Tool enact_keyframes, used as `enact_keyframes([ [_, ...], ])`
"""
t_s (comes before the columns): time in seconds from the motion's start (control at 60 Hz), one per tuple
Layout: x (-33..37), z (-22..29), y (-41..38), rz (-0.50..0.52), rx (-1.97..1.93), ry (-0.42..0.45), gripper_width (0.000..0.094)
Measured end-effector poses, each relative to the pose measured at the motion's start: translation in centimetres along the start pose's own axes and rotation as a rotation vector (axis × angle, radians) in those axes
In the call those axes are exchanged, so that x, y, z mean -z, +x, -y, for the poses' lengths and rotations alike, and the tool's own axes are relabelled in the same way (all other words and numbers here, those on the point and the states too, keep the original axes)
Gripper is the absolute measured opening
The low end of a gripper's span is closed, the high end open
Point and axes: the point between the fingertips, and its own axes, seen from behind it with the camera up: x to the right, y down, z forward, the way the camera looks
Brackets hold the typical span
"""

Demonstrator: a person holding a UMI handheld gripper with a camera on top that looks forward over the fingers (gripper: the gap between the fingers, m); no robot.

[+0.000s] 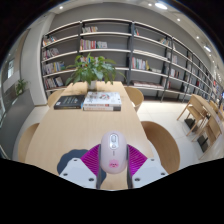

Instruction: Arrange mouse

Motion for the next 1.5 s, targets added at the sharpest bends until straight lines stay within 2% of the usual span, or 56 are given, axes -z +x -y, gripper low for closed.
enact_keyframes([
  [0.1, 1.5, 4.5, -3.2, 0.028, 0.002, 0.057, 0.0354],
  [0.217, 0.6, 5.4, -7.9, 0.059, 0.033, 0.055, 0.0353],
  [0.367, -3.0, -0.8, -13.5, 0.118, 0.045, -0.069, 0.0352],
  [0.533, -6.8, -9.2, -15.6, 0.125, 0.058, -0.223, 0.0353],
  [0.717, -9.2, -14.8, -14.2, 0.078, 0.063, -0.306, 0.0357],
  [0.8, -9.4, -14.6, -14.0, 0.089, 0.066, -0.279, 0.0369],
  [0.95, -9.4, -14.8, -13.9, 0.096, 0.047, -0.29, 0.0488],
  [1.017, -9.0, -14.6, -12.6, 0.048, 0.051, -0.313, 0.0789],
  [1.067, -8.4, -13.3, -12.0, 0.023, 0.065, -0.293, 0.0865],
  [1.333, 2.5, -3.6, -10.8, 0.06, -0.018, -0.098, 0.0863],
  [1.5, 9.8, -2.5, -10.2, 0.076, -0.015, -0.029, 0.086],
])
